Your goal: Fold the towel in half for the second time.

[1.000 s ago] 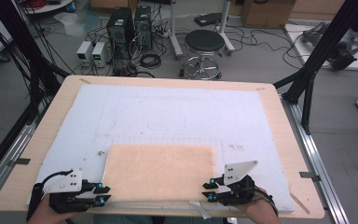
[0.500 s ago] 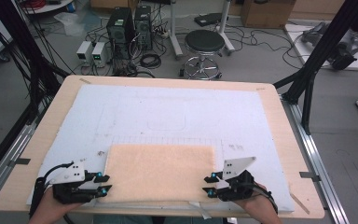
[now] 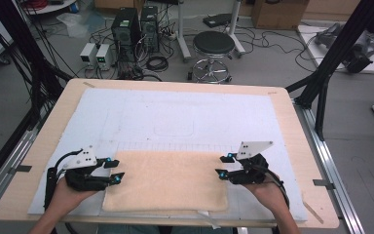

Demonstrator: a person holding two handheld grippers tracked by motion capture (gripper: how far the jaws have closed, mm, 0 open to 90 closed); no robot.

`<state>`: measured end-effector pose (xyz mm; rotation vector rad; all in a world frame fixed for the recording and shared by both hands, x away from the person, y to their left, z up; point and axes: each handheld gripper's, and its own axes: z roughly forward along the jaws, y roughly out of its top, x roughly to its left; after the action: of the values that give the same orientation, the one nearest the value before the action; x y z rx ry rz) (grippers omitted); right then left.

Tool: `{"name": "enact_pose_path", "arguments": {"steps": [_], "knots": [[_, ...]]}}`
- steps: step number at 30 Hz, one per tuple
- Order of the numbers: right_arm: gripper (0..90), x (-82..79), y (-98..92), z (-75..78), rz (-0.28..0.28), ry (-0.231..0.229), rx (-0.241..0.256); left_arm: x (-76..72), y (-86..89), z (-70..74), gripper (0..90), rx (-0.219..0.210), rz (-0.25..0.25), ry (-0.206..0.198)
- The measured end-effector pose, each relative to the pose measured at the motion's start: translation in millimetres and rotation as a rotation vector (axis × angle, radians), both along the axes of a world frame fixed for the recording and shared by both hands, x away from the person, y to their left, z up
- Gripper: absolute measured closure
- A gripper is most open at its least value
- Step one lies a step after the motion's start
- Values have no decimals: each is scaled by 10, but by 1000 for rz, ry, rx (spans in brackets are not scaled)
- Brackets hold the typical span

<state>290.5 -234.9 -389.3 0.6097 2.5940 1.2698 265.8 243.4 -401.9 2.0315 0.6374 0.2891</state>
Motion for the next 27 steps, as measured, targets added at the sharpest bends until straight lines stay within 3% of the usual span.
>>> {"name": "enact_pose_path", "arguments": {"steps": [13,25,27], "knots": [[400,334,0,26,-81,-26,-13,370,36,-6,408,-26,118,12],[327,502,-5,-123,-121,28,-31,613,84,-152,367,7,161,74],[323,534,0,-174,-120,58,-31,646,85,-182,367,2,157,95]]}}
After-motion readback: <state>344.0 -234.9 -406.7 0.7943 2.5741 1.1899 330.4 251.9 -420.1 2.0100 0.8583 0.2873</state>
